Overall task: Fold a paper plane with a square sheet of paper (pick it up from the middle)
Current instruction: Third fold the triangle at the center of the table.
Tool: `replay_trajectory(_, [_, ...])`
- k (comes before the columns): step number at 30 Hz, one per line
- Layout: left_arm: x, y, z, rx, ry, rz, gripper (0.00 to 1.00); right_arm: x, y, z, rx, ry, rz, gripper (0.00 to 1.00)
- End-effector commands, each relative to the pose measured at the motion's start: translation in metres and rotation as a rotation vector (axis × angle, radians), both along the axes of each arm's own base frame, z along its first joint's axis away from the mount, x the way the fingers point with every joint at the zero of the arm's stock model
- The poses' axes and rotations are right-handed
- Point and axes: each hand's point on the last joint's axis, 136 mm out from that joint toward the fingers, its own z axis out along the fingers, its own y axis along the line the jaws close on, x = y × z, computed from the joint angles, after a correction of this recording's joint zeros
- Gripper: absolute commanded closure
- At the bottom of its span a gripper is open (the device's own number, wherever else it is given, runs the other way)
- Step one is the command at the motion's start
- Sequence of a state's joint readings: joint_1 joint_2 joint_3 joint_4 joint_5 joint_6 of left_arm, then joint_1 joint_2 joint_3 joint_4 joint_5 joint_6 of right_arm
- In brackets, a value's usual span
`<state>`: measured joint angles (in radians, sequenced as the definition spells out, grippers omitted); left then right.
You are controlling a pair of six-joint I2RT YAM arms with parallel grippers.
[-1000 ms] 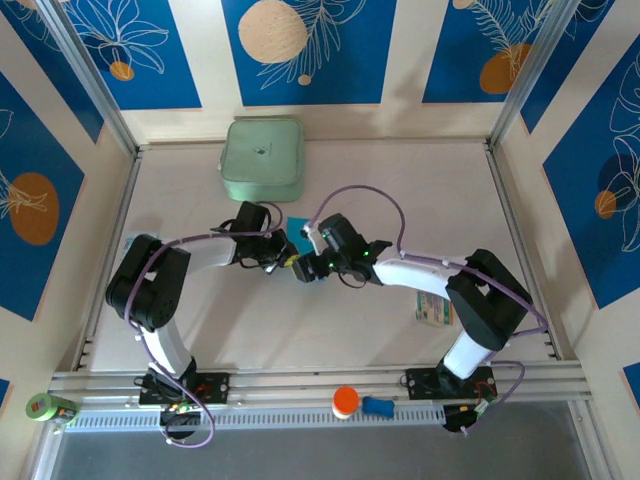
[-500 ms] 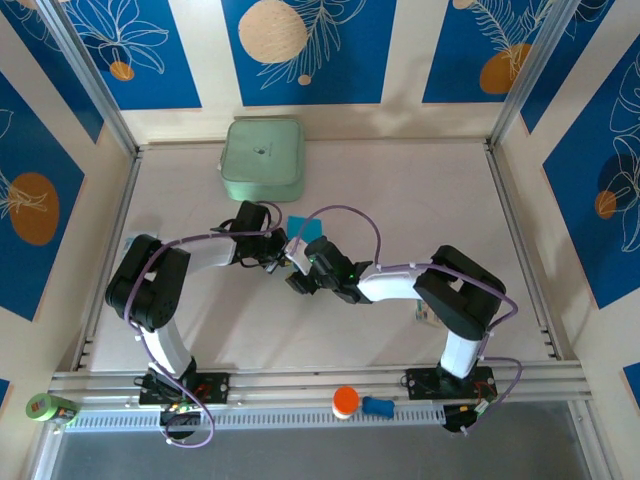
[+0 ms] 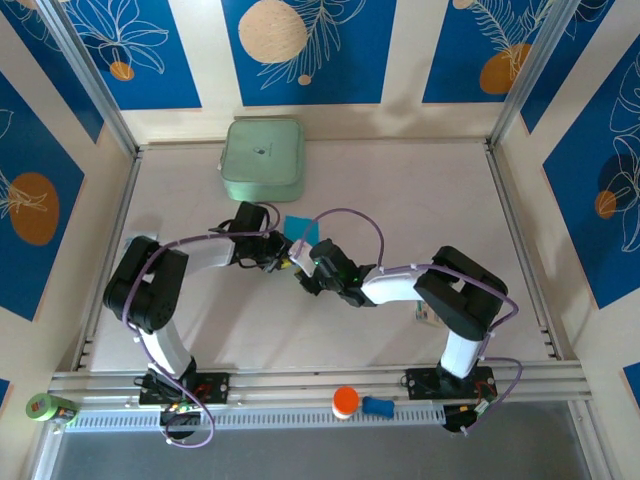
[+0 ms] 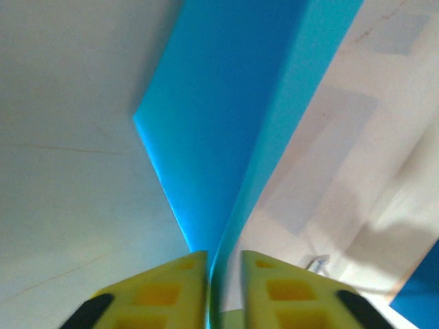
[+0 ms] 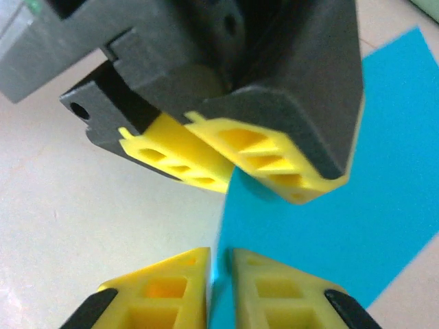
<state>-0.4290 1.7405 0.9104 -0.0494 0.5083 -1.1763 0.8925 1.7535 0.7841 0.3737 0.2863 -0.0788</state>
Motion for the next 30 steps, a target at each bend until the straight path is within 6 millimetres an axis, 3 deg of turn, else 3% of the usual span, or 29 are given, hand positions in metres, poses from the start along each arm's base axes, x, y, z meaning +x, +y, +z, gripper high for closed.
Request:
replay_trajectory(1, [-0.002, 0.024, 0.002, 0.084, -0.001, 0.046, 0.72, -0.005, 0.002, 0.014, 0.06, 0.04, 0.034, 0.87])
replay_trajectory(6, [0.006, 0.05, 0.019, 0.174, -0.08, 0.054, 0.57, -0.017, 0.002, 0.012, 0.084, 0.122, 0.1, 0.89])
replay_trajectory(10, [0.017, 0.045, 0.04, 0.151, -0.164, 0.012, 0.53, -0.028, 0.004, 0.008, 0.101, 0.21, 0.159, 0.89])
replay_trajectory(13, [0.022, 0.035, 0.044, 0.113, -0.183, -0.019, 0.53, -0.033, 0.005, 0.006, 0.112, 0.272, 0.182, 0.9])
replay_trajectory(21, [0.029, 0.02, 0.014, 0.129, -0.116, -0.108, 0.64, -0.043, 0.012, 0.006, 0.139, 0.418, 0.215, 0.92])
replay_trajectory(30, [0.026, 0.029, -0.02, 0.252, -0.031, -0.194, 0.77, -0.05, 0.02, 0.006, 0.166, 0.677, 0.133, 0.91])
